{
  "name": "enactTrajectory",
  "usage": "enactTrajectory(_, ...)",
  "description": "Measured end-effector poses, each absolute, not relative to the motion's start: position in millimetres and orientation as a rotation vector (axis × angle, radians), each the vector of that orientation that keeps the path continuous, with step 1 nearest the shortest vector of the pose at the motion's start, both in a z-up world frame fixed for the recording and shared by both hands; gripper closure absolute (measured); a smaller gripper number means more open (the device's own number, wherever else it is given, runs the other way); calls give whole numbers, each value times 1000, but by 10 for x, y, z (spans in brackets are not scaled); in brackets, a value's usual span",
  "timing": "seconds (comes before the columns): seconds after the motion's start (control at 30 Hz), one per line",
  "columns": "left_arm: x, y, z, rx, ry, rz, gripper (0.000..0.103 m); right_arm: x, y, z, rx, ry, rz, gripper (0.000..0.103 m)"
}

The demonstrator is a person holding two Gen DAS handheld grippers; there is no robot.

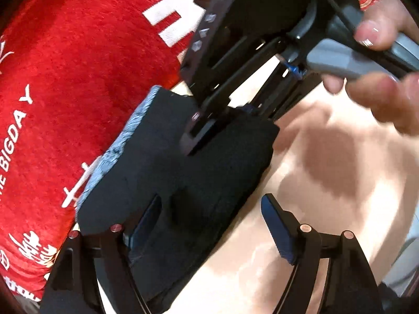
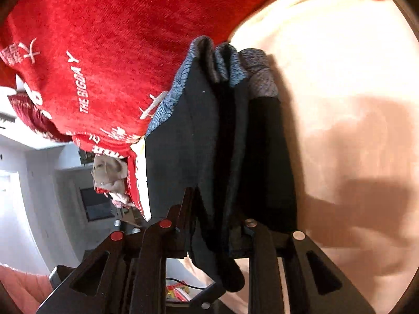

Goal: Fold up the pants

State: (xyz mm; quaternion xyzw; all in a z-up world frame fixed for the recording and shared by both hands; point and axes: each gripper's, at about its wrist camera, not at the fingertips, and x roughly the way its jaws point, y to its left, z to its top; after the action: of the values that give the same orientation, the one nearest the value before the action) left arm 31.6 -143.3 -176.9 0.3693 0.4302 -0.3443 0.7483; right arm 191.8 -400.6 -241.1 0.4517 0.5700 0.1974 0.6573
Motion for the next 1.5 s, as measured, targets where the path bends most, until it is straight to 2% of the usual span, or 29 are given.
enactTrajectory(0.2,559,-937,-1483,674,1046,-683,24,1746,-4062,-2157,963,1317,326,70)
enactTrajectory(0.37,1090,-478,-1371,531,1124,-509,24,1473,-4316,-1991,985,1260,202,69)
enactTrajectory(0.53,1631,-29,-1612,368,1251,-324,24,1513,-4162,-1664,866,1232,189,69)
enactTrajectory(0.67,1744,175,-1978,314,1377,-248,24,1661,-3870,-1614,737,1266,224,69)
enactTrajectory(0.77,1634,171,-2073,346,1351,-265,23,1679,-3710,-1798,667,1338,196,69)
enactTrajectory(0.83,1572,129,-2121,413,1310,-268,15,1615,-3646,-1958,648,1376,159,69)
enactTrajectory(0.97,1707,184,-2044,362,1329,-280,15,1444,-3539,-2170,572,1441,123,69)
enactTrajectory(1.07,1969,340,-1891,263,1290,-249,15,1420,-3557,-1989,541,1384,148,69)
enactTrajectory(1.23,2475,510,-2053,166,1345,-160,15,1752,-3797,-1742,581,1275,109,69)
enactTrajectory(1.37,2653,556,-2238,104,1390,-105,15,2107,-3781,-1778,571,1269,93,69)
enactTrajectory(1.5,2624,479,-2373,173,1364,-105,14,2250,-3639,-1973,530,1337,69,69)
